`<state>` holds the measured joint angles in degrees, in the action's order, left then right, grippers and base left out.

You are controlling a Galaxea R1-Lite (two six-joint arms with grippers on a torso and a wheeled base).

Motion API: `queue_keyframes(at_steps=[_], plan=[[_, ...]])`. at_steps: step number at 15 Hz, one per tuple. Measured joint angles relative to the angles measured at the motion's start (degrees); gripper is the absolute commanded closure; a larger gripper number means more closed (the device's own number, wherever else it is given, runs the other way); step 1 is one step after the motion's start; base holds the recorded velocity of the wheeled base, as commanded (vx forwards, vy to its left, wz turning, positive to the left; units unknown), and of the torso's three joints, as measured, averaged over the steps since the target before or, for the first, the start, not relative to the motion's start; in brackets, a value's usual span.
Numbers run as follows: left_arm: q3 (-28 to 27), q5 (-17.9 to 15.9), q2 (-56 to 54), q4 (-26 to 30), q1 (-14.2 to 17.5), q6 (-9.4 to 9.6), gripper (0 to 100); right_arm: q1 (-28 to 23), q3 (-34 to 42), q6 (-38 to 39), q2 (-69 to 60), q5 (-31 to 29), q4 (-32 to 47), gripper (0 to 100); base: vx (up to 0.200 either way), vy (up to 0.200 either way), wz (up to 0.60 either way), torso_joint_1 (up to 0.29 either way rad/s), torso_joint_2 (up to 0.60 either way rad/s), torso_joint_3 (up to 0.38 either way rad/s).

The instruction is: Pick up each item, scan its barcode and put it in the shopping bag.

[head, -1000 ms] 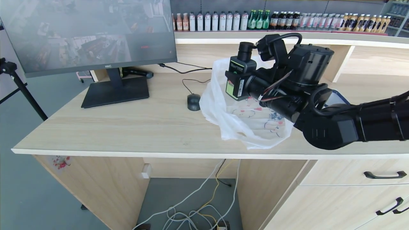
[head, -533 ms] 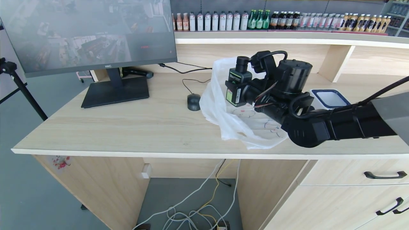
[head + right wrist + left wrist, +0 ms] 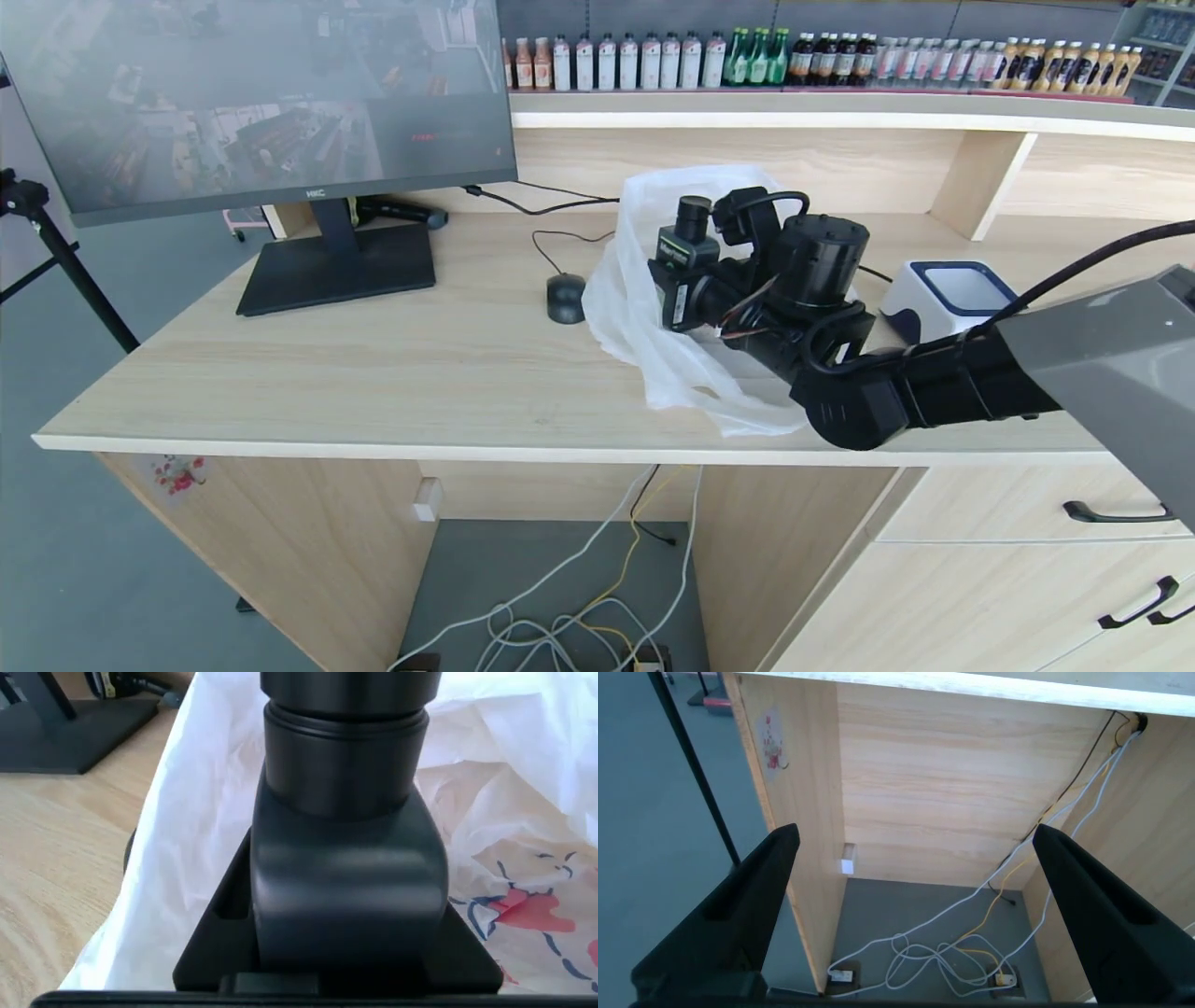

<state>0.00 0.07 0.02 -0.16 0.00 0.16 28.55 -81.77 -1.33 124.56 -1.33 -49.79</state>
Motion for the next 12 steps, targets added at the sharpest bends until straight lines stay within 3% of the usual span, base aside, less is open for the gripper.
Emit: queue_keyframes(at_steps=[12], plan=[[0.00, -0.02, 0.00, 0.02, 0.00, 0.02, 0, 0.17, 0.29, -0.15, 2.23, -0.23, -0.16, 100, 0.000, 0.000, 0.00, 0.000, 0.00, 0.000]])
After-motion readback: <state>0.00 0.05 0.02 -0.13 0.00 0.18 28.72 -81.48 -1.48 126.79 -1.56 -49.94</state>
